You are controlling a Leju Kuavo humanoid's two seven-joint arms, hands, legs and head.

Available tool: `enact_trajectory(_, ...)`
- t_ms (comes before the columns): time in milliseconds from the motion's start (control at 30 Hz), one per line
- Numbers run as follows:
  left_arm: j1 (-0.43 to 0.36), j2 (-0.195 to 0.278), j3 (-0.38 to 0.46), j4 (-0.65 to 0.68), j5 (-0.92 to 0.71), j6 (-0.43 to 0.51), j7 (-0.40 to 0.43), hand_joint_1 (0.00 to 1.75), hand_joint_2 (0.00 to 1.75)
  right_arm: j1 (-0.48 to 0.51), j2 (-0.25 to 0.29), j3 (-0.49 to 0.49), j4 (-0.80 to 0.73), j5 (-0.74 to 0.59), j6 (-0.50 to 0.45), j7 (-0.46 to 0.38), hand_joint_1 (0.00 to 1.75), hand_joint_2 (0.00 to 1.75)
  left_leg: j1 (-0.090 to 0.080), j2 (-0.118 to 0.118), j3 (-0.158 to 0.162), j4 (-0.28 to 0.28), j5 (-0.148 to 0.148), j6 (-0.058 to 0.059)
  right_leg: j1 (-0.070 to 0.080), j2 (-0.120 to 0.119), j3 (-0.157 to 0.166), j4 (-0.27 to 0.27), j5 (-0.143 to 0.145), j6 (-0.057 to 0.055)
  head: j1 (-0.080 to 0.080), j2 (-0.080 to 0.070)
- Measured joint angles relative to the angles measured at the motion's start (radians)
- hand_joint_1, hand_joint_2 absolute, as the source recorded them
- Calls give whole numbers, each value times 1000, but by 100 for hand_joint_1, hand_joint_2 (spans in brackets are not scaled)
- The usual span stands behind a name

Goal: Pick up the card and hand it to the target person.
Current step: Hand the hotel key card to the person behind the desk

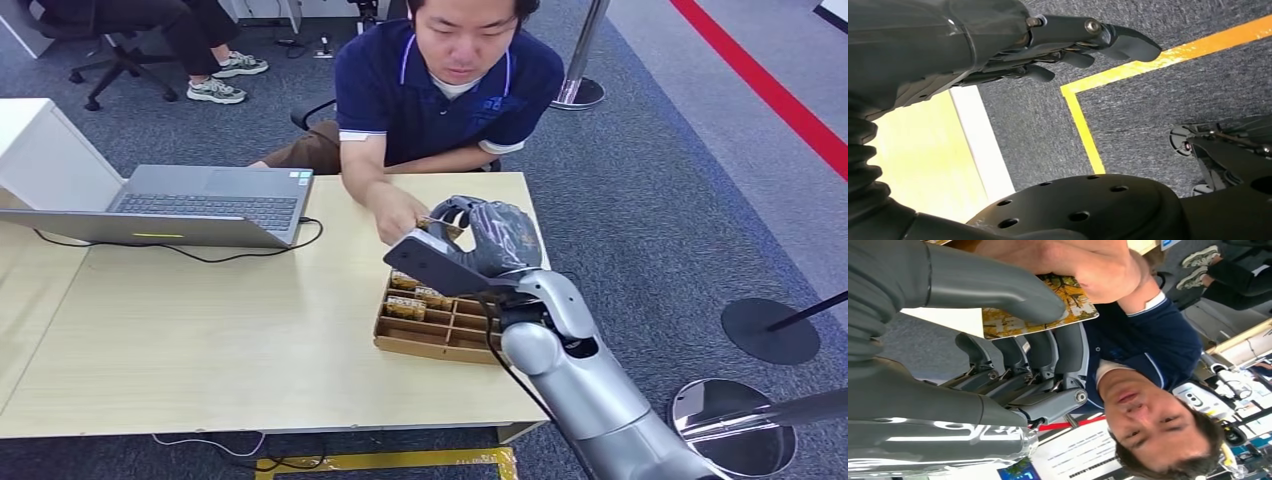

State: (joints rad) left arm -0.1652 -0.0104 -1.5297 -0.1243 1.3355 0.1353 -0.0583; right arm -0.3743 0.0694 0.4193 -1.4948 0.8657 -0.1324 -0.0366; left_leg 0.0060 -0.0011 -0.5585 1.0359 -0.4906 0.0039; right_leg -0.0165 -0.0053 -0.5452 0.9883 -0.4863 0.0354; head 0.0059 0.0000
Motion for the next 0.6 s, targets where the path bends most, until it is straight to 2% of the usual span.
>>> enact_trajectory(33,0,1,0,0,0,-3,0,0,175,-3,2,4,3,-1,0,0,136,175,0,0,0,0,0,0,0,0,0,0,0,0,0,0)
enact_trajectory(167,0,2,0,0,-4,-7,1,0,175,-9,8,12,13,-3,0,2,98,175,0,0,0,0,0,0,0,0,0,0,0,0,0,0)
enact_trajectory(333,-2,2,0,0,-7,-6,6,0,175,-15,12,15,24,-4,0,5,93,175,0,0,0,0,0,0,0,0,0,0,0,0,0,0)
enact_trajectory(400,-2,2,0,0,-7,-6,7,0,175,-17,12,15,26,-4,0,6,51,175,0,0,0,0,0,0,0,0,0,0,0,0,0,0)
enact_trajectory(467,-1,2,0,0,-6,-7,7,0,87,-18,13,15,27,-4,0,6,9,175,0,0,0,0,0,0,0,0,0,0,0,0,0,0)
enact_trajectory(533,3,2,0,0,-4,-9,7,0,0,-18,13,15,28,-4,-1,6,2,175,0,0,0,0,0,0,0,0,0,0,0,0,0,0)
enact_trajectory(600,8,2,-1,0,-1,-13,10,0,0,-19,13,15,30,-5,-1,6,0,175,0,0,0,0,0,0,0,0,0,0,0,0,0,0)
